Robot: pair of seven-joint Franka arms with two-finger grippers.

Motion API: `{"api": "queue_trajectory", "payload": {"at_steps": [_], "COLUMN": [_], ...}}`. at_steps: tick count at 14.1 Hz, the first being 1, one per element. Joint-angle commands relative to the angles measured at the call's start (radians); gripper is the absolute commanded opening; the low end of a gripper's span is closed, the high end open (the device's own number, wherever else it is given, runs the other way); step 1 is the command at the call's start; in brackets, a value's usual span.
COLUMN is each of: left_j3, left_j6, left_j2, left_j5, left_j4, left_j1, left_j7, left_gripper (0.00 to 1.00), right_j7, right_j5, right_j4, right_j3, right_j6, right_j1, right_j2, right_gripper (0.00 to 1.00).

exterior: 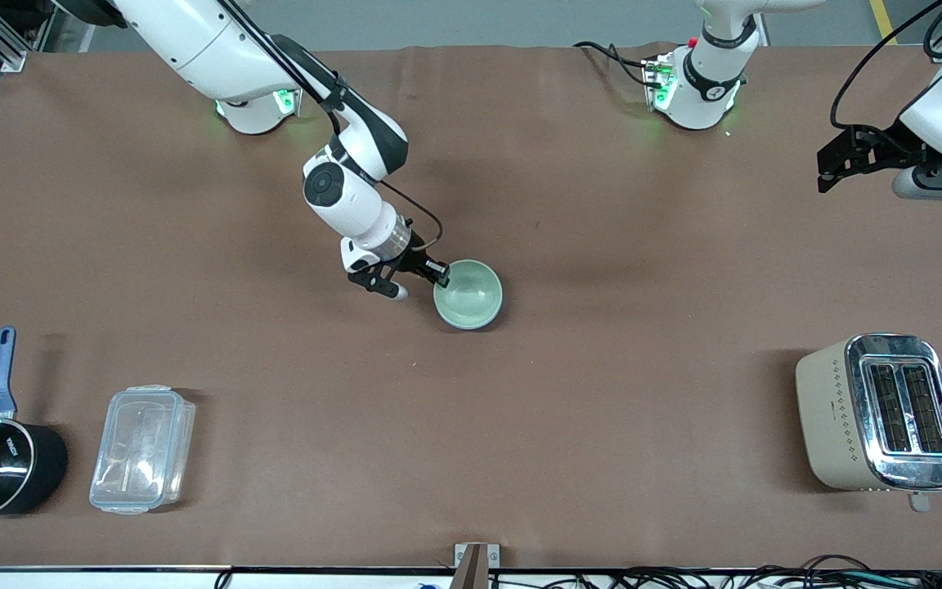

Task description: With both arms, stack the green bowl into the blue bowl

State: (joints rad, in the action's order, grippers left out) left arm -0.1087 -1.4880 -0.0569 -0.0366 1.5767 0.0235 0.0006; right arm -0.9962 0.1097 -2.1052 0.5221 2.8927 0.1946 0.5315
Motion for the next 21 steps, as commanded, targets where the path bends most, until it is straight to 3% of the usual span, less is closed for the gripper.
{"api": "queue_trajectory", "payload": {"at_steps": [1,2,5,7,9,12,16,19,21], "left_j3": [0.009,0.009,0.012,0.009,0.001,-0.002,-0.011,-0.012,-0.014], "left_j6": [-0.005,-0.003,0.008,0.028,0.035,0.04,0.043,0.043,0.043], "left_j2": [-0.018,-0.017,-0.021,-0.02,-0.023,-0.026,-0.021,0.014,0.015], "left_j5": [0.017,0.017,0.015,0.012,0.014,0.04,0.038,0.031,0.029], "left_j4": [0.016,0.016,0.011,-0.004,-0.003,-0.001,-0.007,-0.047,-0.052], "left_j1": [0.0,-0.002,-0.002,0.001,0.006,0.009,0.0,0.01,0.013], "left_j7": [0.022,0.024,0.022,0.021,0.024,0.021,0.022,0.01,0.007], "left_gripper": [1.0,1.0,1.0,1.0,1.0,1.0,1.0,1.0,1.0], "right_j7": [-0.015,-0.024,-0.016,0.077,0.247,0.473,0.733,0.884,0.9], "right_j5": [-0.019,-0.019,-0.042,-0.131,-0.139,-0.139,-0.137,-0.137,-0.139], "right_j4": [0.019,0.019,0.03,0.042,0.097,0.264,0.427,0.577,0.692], "right_j3": [0.009,0.009,0.006,0.001,-0.113,-0.259,-0.456,-0.565,-0.602], "right_j6": [-0.007,-0.019,-0.281,-0.459,-0.654,-0.927,-1.117,-1.309,-1.452], "right_j1": [-0.012,-0.023,-0.073,-0.138,-0.136,-0.138,-0.138,-0.139,-0.144], "right_j2": [-0.007,-0.037,-0.221,-0.341,-0.419,-0.447,-0.491,-0.501,-0.501], "right_gripper": [0.93,1.0,1.0,1.0,1.0,1.0,1.0,1.0,1.0]}}
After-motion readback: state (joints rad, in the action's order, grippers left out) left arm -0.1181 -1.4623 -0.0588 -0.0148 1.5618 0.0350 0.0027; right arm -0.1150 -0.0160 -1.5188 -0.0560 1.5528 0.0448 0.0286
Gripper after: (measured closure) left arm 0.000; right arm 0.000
